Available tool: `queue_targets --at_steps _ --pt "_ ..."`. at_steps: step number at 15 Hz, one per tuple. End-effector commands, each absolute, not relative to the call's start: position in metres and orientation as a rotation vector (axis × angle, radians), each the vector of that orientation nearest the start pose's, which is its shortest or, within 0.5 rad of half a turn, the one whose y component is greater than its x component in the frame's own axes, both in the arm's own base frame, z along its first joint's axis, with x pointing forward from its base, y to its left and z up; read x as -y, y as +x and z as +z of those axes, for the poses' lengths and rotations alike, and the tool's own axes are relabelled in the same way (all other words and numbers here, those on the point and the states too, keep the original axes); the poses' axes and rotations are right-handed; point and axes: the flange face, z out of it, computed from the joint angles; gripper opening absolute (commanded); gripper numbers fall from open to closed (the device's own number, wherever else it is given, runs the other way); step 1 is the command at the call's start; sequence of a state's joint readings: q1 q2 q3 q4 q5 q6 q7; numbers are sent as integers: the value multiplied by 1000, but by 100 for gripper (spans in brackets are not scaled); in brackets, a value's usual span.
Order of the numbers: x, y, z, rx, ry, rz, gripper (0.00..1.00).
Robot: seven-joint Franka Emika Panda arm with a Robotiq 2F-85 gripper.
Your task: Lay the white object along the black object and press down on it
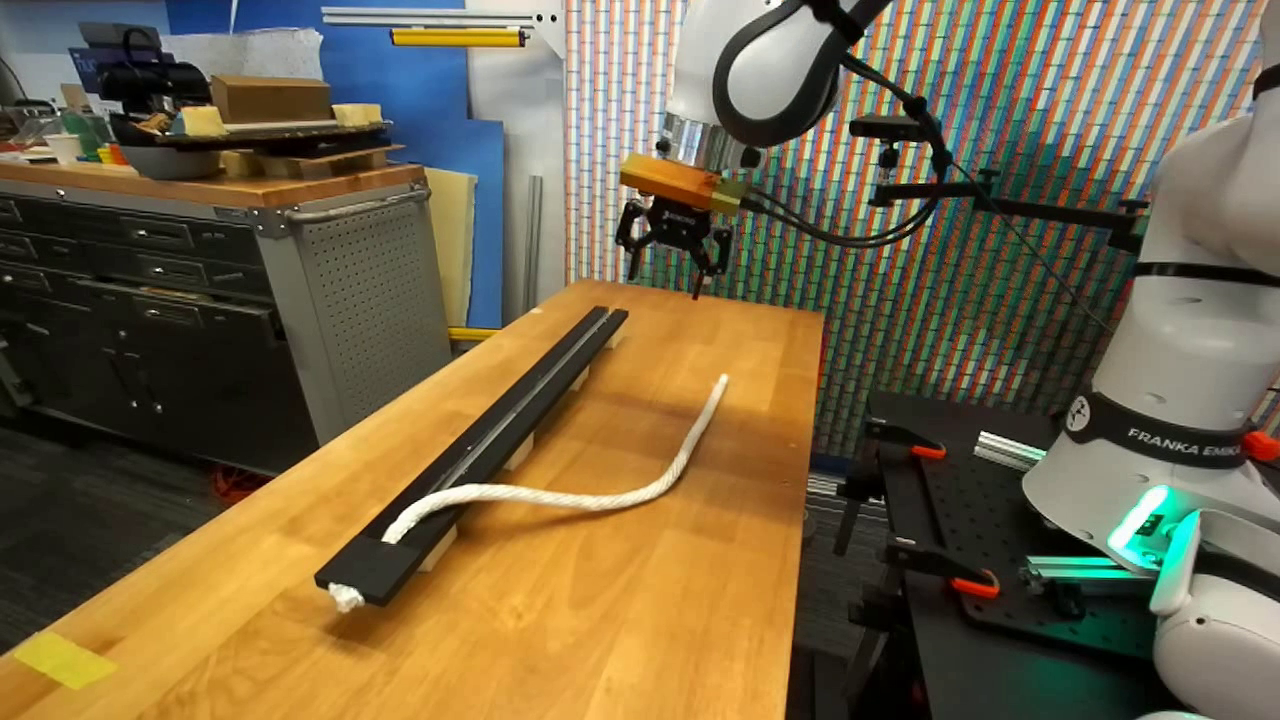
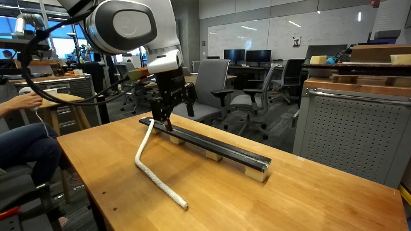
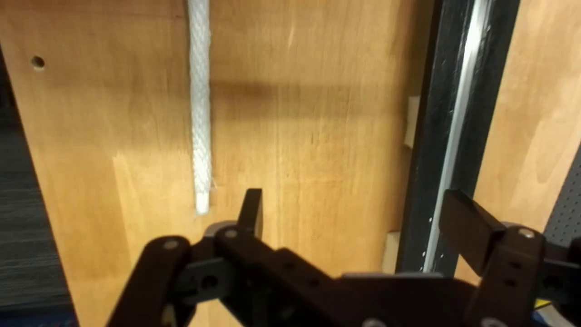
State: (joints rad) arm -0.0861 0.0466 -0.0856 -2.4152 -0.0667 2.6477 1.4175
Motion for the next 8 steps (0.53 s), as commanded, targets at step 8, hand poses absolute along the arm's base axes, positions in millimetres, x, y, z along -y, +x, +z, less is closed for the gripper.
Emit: queue_targets --at_steps 8 --pt "71 503 300 -2223 -2305 -50 100"
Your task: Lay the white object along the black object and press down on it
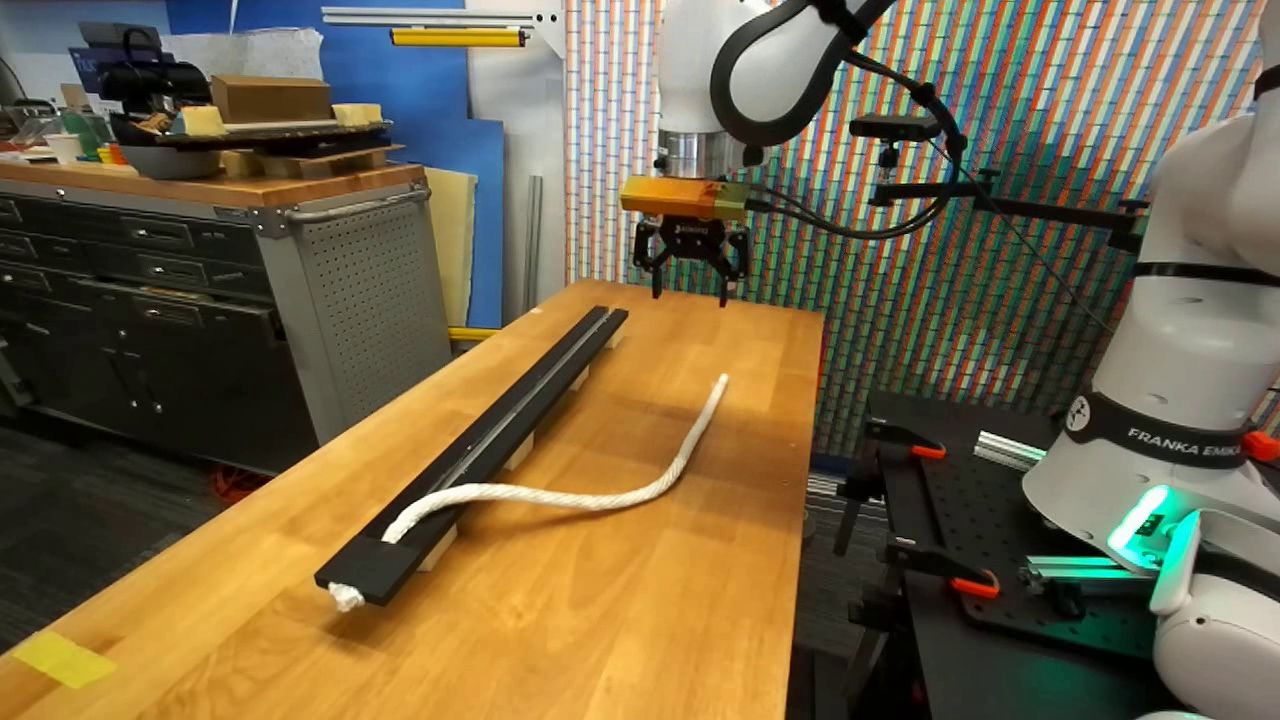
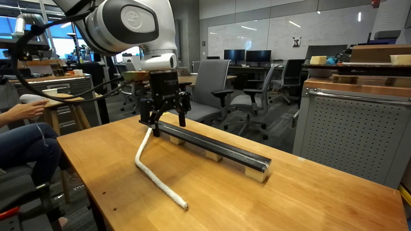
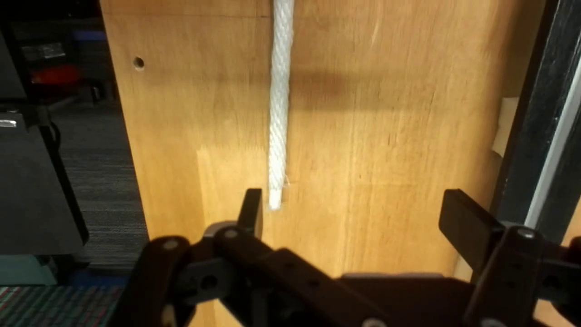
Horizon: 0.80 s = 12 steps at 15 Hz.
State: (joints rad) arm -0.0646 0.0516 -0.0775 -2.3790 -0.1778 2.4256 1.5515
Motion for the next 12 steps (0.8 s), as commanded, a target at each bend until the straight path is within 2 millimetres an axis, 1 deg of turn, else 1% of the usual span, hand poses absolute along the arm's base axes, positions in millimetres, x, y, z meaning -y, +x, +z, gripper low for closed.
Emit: queue_targets --at_steps 1,3,8,12 --pt "74 504 296 -2206 -2277 -49 100" --pt "80 506 288 -2192 -2242 -29 100" --pt "99 509 255 -2204 -2174 12 100" --pt "109 507 233 -2237 -2188 29 100"
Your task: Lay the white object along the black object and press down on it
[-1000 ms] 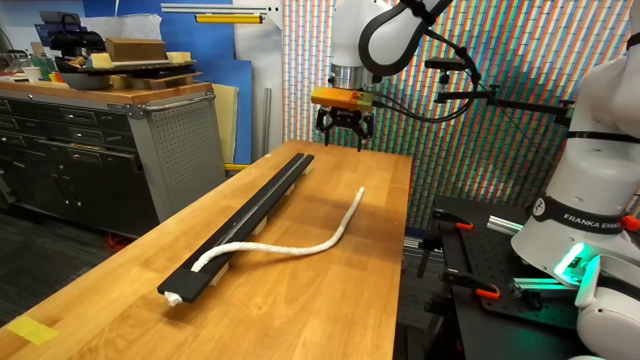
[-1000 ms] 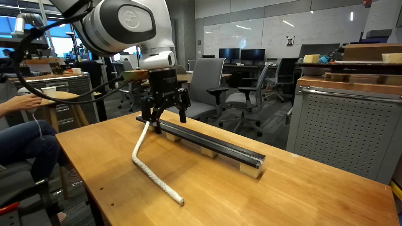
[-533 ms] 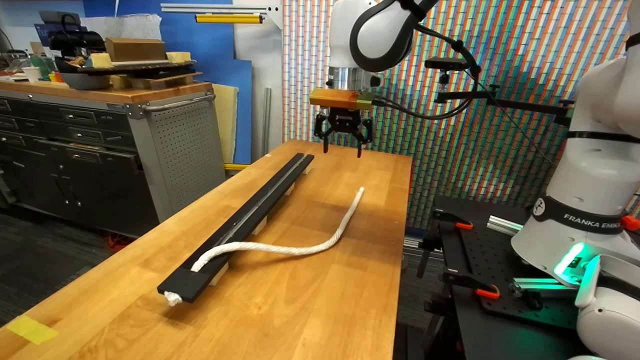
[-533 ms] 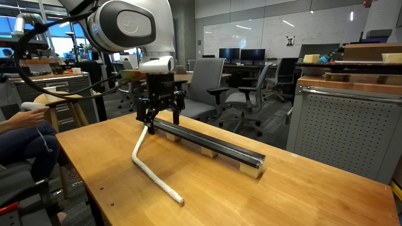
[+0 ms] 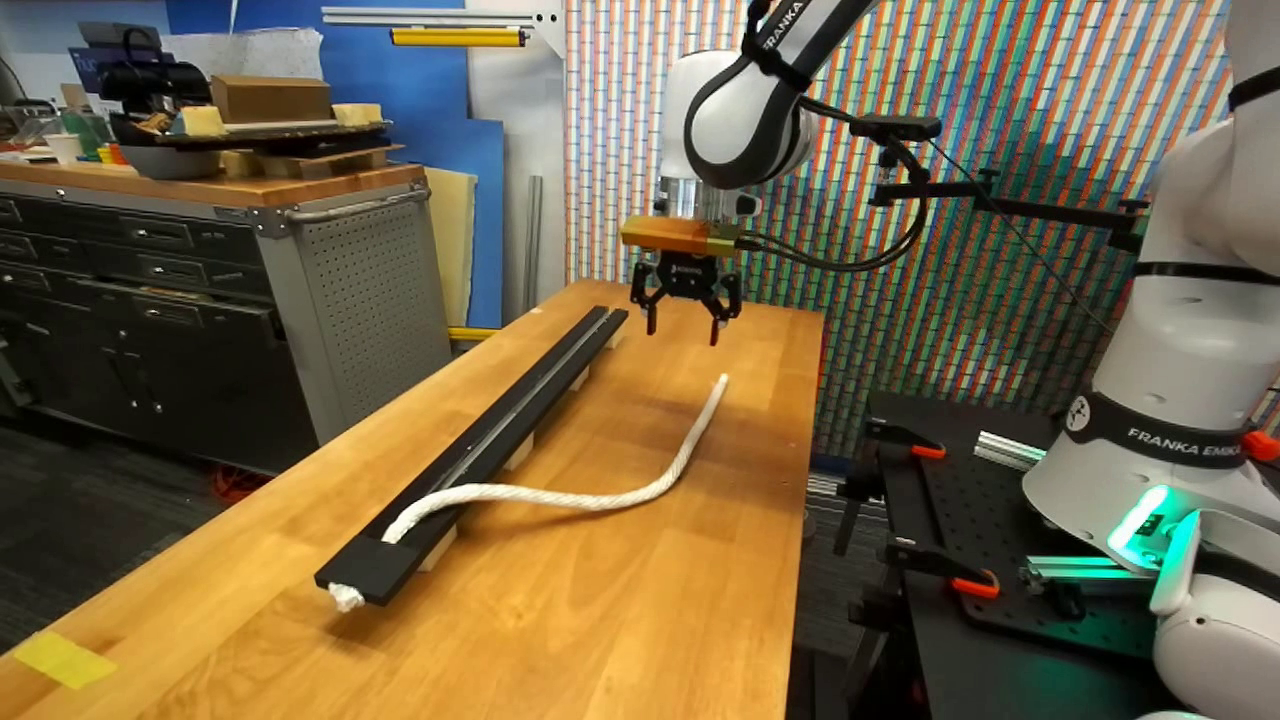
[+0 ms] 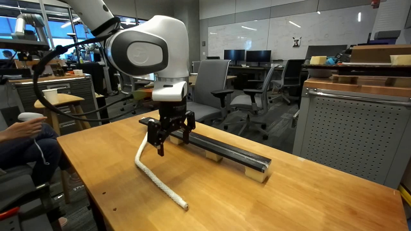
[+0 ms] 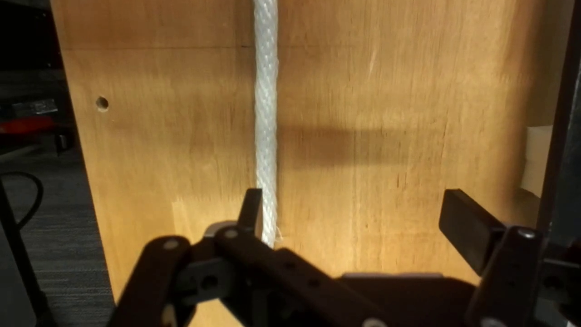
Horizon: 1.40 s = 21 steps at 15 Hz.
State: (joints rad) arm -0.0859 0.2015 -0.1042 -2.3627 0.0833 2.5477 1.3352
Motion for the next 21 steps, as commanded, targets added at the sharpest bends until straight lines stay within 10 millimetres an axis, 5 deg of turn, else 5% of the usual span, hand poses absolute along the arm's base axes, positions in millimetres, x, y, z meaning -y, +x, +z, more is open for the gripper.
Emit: queue_targets --at_steps 1,21 --pt "111 506 229 -2250 -2189 17 100" --pt "166 482 150 -2365 -2132 6 100"
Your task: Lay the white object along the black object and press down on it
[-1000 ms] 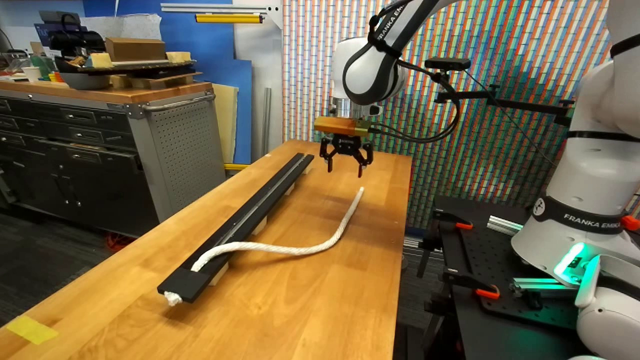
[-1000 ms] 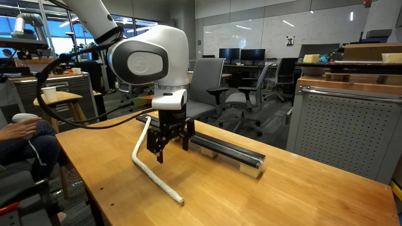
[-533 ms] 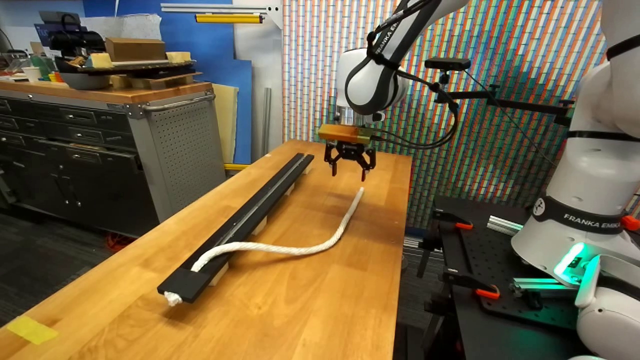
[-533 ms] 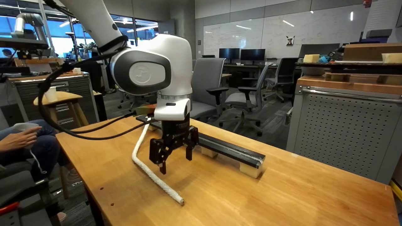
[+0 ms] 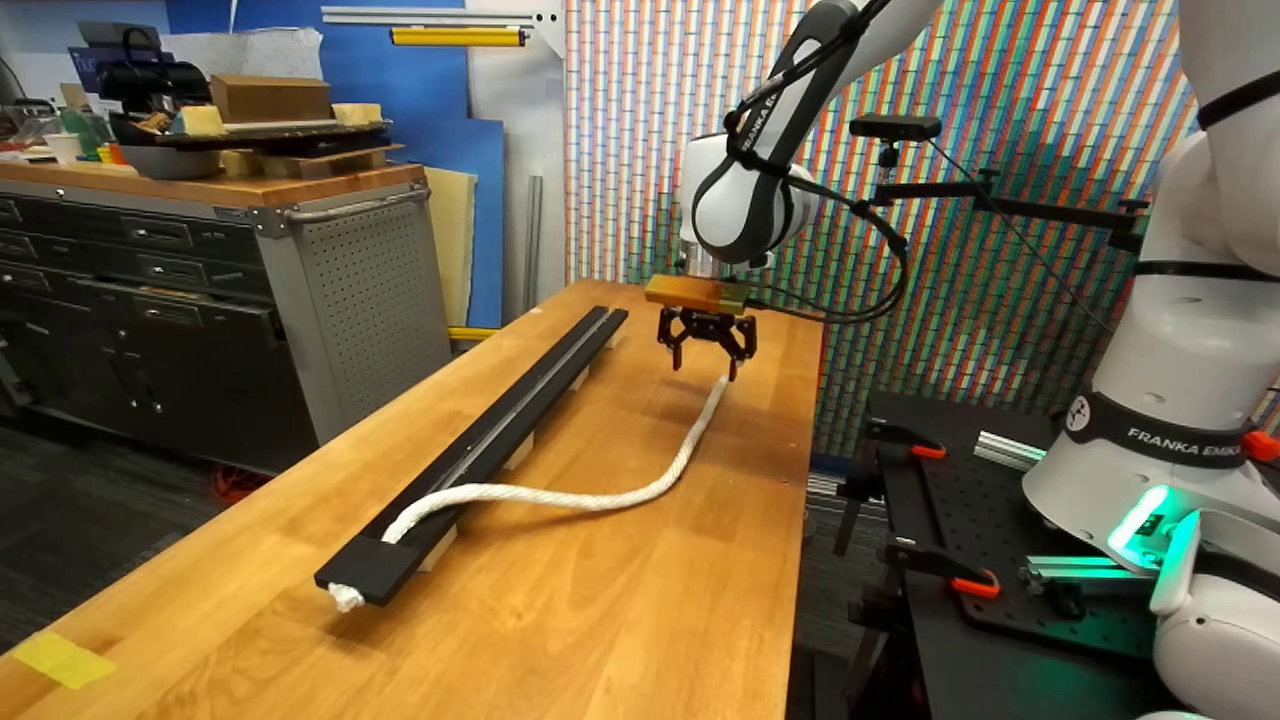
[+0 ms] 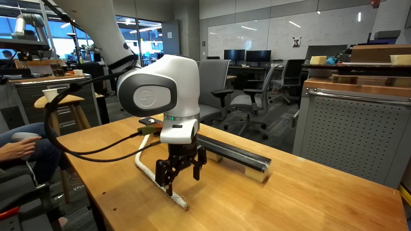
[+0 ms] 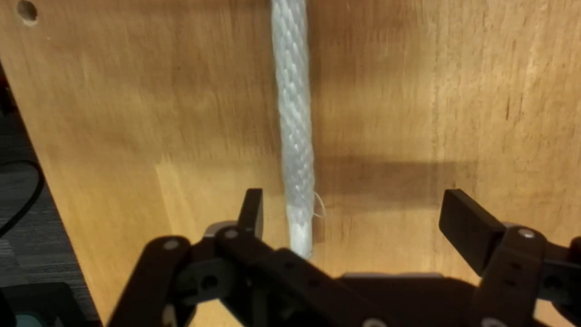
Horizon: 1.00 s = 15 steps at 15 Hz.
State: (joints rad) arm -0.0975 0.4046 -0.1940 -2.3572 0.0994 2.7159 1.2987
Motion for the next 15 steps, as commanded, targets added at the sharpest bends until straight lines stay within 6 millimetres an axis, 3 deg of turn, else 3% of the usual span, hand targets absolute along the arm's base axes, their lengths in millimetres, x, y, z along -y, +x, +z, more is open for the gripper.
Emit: queue_targets --at_steps 1,3,6,8,15 --pt "168 481 148 -2373 -2129 10 100" --pt "171 480 144 -2386 -2119 16 100" --pt "175 478 139 -2402 -2113 22 66" --pt "177 478 136 -2412 -2109 24 49" --pt "177 479 143 -2410 -2097 4 0"
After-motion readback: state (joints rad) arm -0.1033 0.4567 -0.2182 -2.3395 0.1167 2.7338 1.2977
